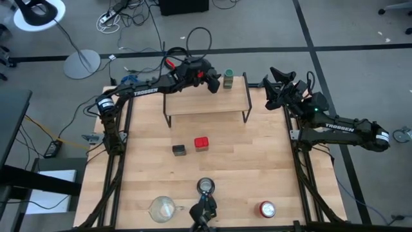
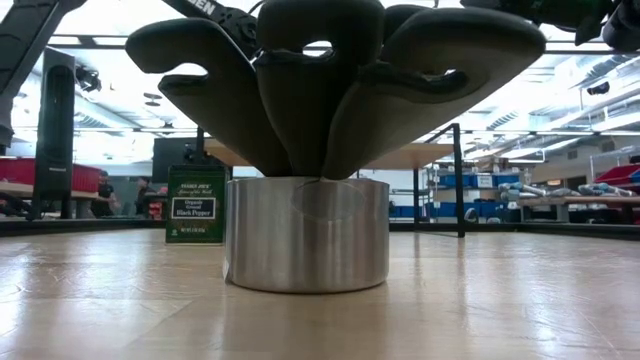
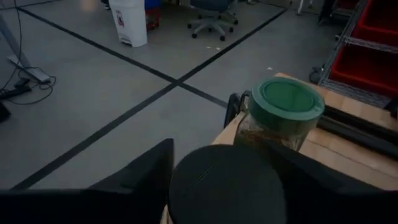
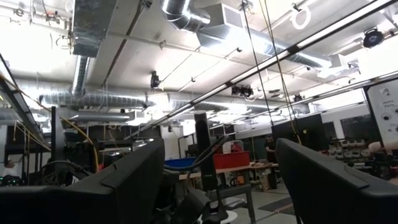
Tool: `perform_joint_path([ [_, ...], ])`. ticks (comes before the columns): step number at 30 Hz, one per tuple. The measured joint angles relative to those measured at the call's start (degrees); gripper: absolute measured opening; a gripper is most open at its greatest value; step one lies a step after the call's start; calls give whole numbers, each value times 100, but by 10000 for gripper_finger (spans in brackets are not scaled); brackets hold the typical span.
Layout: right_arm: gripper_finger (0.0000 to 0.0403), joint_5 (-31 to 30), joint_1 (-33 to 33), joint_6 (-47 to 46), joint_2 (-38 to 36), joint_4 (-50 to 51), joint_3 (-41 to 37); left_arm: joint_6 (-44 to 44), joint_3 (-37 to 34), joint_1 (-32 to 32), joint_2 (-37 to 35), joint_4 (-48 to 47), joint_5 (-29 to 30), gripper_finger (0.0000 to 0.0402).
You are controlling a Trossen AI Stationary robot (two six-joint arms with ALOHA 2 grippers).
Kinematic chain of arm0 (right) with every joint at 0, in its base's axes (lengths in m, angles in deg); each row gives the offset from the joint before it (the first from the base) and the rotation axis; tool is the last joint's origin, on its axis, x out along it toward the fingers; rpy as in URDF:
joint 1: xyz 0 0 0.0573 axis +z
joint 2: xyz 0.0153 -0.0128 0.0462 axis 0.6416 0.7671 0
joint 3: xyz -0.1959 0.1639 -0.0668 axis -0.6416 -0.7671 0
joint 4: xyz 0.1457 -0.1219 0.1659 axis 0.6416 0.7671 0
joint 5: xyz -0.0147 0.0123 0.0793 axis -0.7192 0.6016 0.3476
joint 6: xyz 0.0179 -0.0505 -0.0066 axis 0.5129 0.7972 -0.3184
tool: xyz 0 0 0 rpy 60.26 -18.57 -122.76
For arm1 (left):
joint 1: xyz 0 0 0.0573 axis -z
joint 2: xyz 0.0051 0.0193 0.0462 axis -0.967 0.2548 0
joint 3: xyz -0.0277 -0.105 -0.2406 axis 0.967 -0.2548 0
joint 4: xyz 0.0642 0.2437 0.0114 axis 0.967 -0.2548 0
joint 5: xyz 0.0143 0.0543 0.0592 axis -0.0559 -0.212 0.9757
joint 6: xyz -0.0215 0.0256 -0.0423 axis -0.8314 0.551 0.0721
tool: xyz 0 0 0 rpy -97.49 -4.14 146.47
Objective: Shelf spices
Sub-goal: Remove the black seasoning bottle from the shelf
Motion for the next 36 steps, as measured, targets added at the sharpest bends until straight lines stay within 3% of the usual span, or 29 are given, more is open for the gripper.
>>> perform_joint_path([
  [3, 309, 0, 0, 0, 0, -2, 0, -76, 2, 5, 0, 6, 24, 186],
  [10, 309, 0, 0, 1, 0, 0, 0, -90, 44, 78, -17, -67, 23, 187],
  [17, 309, 0, 0, 2, 0, 1, 0, 47, 706, 389, -17, -635, 52, 187],
  [26, 309, -2, 0, 10, -2, 3, 0, 539, 1537, 1416, -26, -2287, 766, 187],
  [36, 309, -35, 0, 56, 0, -3, 0, 251, 1521, 2961, 186, -1730, 1821, 187],
])
